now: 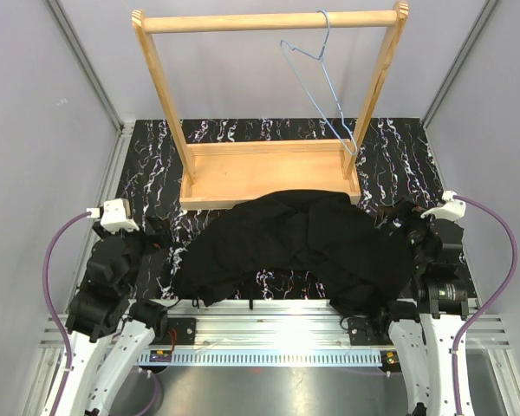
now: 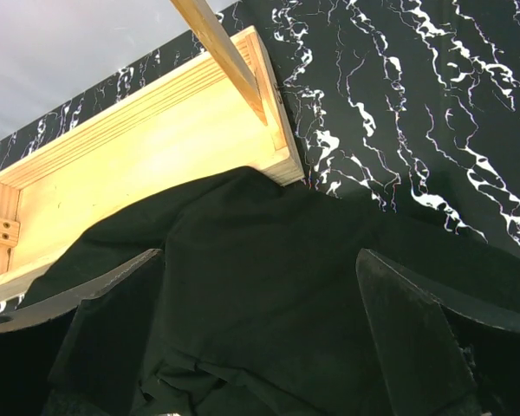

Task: Place the trousers on the hanger
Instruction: Fold the trousers

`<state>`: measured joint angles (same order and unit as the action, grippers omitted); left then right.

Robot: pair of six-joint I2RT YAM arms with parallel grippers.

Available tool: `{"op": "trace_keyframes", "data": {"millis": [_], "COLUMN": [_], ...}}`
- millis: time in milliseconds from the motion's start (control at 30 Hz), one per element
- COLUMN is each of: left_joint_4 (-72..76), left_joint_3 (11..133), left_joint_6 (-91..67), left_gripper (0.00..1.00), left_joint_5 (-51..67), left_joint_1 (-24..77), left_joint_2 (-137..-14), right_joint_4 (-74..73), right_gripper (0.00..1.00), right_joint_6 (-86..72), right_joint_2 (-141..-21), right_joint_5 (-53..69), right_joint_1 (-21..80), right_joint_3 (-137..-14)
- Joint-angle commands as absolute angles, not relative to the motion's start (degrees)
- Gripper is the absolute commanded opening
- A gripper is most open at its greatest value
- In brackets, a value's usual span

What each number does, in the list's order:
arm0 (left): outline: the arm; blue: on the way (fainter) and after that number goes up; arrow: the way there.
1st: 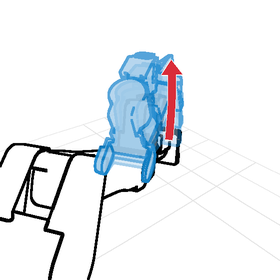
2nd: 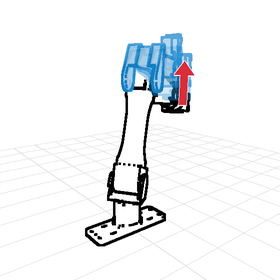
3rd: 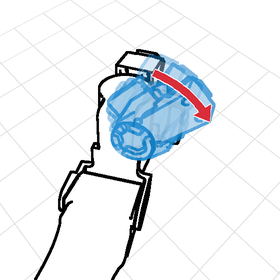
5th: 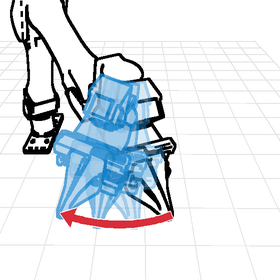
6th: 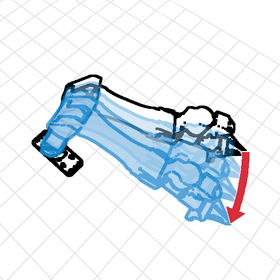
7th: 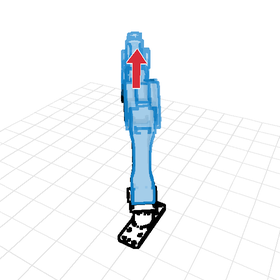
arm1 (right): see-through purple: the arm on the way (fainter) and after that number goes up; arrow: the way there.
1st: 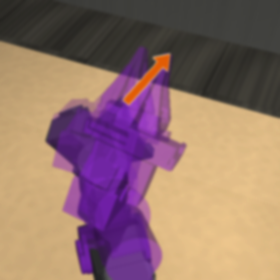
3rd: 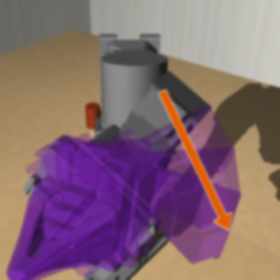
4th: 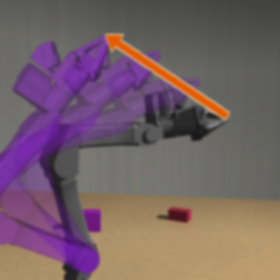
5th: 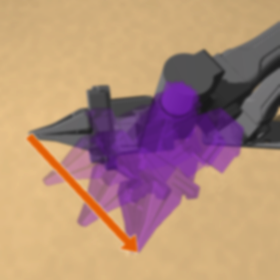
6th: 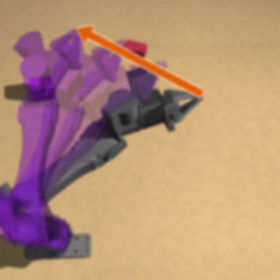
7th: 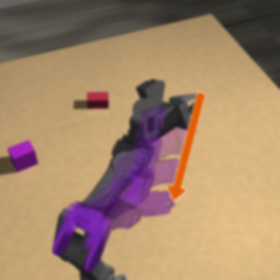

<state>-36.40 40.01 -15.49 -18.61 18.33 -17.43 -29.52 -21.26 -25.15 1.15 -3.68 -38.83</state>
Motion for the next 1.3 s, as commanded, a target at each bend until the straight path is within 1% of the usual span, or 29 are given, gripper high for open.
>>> {"op": "trace_keyframes", "data": {"millis": [0,300,433,500,600,700,867,967,1000,1033,1167,1267], "left_joint_4": [-35.1,-34.8,-32.7,-32.7,-34.1,-35.2,-35.2,-38.0,-38.5,-38.9,-40.1,-39.2], "left_joint_3": [42.5,41.9,39.9,40.3,41.9,43.1,40.7,39.2,39.1,39.1,37.1,34.5], "left_joint_6": [-15.4,-14.9,-12.0,-11.3,-11.8,-13.9,-24.5,-30.8,-31.9,-33.9,-38.9,-44.1], "left_gripper": [0.99,0.99,0.99,0.99,0.99,0.99,0.99,0.99,0.99,0.99,0.99,0.99], "left_joint_5": [-18.7,-17.2,-11.4,-8.4,-7.3,-7.6,-9.5,-13.3,-14.3,-17.0,-21.6,-28.3], "left_joint_1": [18.3,18.4,18.3,18.4,18.4,18.5,20.5,24.0,26.6,28.0,35.1,45.2], "left_joint_2": [-18.3,-18.6,-18.6,-21.2,-26.5,-29.6,-27.5,-26.1,-25.9,-25.9,-29.1,-32.7], "right_joint_4": [-28.6,-28.6,-28.7,-28.9,-28.9,-28.6,-28.7,-28.4,-28.4,-28.1,-28.2,-28.3], "right_gripper": [1.0,1.0,1.0,1.0,1.0,1.0,1.0,1.0,1.0,1.0,1.0,1.0], "right_joint_6": [-21.4,-21.4,-21.4,-21.4,-21.4,-21.3,-21.2,-21.2,-21.2,-21.1,-21.2,-21.1], "right_joint_2": [-25.3,-25.5,-25.9,-26.3,-26.8,-27.3,-28.2,-28.1,-28.0,-28.0,-28.3,-28.0], "right_joint_5": [1.6,0.5,0.4,0.4,0.4,0.7,1.3,2.0,2.2,2.5,2.5,2.5], "right_joint_1": [-3.4,-3.3,-3.4,-3.4,-3.3,-3.3,-3.4,-3.4,-3.4,-3.3,-3.3,-3.3], "right_joint_3": [-39.5,-39.2,-39.5,-39.6,-39.6,-39.6,-39.7,-39.6,-39.5,-39.5,-39.4,-39.5]}}
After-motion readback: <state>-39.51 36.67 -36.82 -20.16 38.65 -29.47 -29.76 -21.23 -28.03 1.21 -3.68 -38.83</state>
